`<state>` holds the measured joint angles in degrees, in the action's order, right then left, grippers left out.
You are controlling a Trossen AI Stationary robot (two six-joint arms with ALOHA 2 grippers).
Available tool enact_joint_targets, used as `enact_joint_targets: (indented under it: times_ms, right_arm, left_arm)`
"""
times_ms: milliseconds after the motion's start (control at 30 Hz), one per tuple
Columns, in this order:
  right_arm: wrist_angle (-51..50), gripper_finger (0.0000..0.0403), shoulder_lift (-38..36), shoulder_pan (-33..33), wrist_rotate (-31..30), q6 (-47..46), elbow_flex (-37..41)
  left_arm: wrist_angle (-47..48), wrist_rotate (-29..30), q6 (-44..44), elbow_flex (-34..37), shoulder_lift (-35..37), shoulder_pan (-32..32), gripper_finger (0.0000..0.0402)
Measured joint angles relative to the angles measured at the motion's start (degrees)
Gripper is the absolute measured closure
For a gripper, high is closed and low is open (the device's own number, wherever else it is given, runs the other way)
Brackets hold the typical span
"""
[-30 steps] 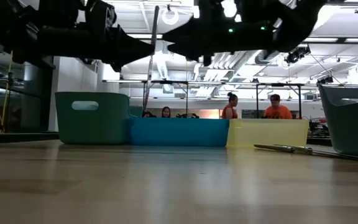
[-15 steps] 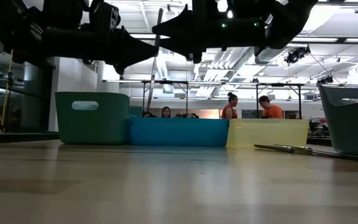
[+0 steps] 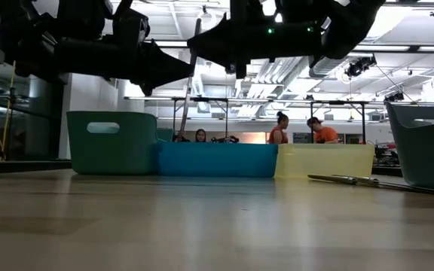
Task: Sort silverware by color (type)
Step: Put the green knife into the green bin
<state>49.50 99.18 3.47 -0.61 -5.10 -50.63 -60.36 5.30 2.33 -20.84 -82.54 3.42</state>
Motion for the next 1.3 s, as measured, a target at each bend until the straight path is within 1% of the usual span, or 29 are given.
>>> enact_joint_targets:
  times_ms: [67, 100, 367, 500, 633, 800, 933, 1067, 1200, 1300]
  right_arm:
    - [-0.45, 0.0338, 0.00, 0.04, -0.29, -0.10, 0.00]
    - [-0.50, 0.0350, 0.00, 0.08, -0.28, -0.24, 0.00]
    - [-3.46, 0.0348, 0.04, 0.65, 0.38, -2.12, 0.07]
    - [-4.21, 0.0348, -0.08, 1.02, 0.45, -1.97, 0.07]
    - [-9.51, 0.0348, -2.45, 1.57, 0.26, -1.31, 0.07]
    - [-18.03, 0.0348, -7.18, 1.34, -2.65, 1.07, 0.07]
    - [-23.27, 0.0348, -10.75, 0.01, -6.10, 2.59, 0.58]
    - [-23.13, 0.0348, -14.03, -0.63, -9.36, 2.56, 3.12]
    - [-19.73, 0.0348, -16.14, -0.59, -9.85, 1.43, 5.79]
    - [-17.62, 0.0348, -16.22, -0.66, -9.24, 1.26, 6.58]
  left_arm:
    - [-0.09, 0.72, 0.16, 0.00, 0.00, -0.02, 0.0375]
    - [-0.20, 0.92, 0.17, 0.02, 0.00, -0.04, 0.0373]
    - [-1.14, 1.29, 0.02, -0.02, 0.02, 0.00, 0.0289]
    - [-1.19, 1.31, 0.02, -0.02, 0.04, 0.00, 0.0265]
    - [0.05, 1.04, 0.02, 0.36, 1.74, 0.00, 0.0254]
    - [3.42, 0.96, 0.00, 1.75, 6.88, 0.00, 0.0251]
    - [7.33, 1.02, -0.09, 3.38, 13.26, 0.00, 0.0251]
    - [11.98, 1.05, -0.27, 4.54, 20.52, 0.00, 0.0250]
    - [14.12, 1.10, -0.46, 6.36, 26.09, 0.00, 0.0250]
    - [14.72, 1.15, -0.50, 7.08, 28.27, 0.00, 0.0250]
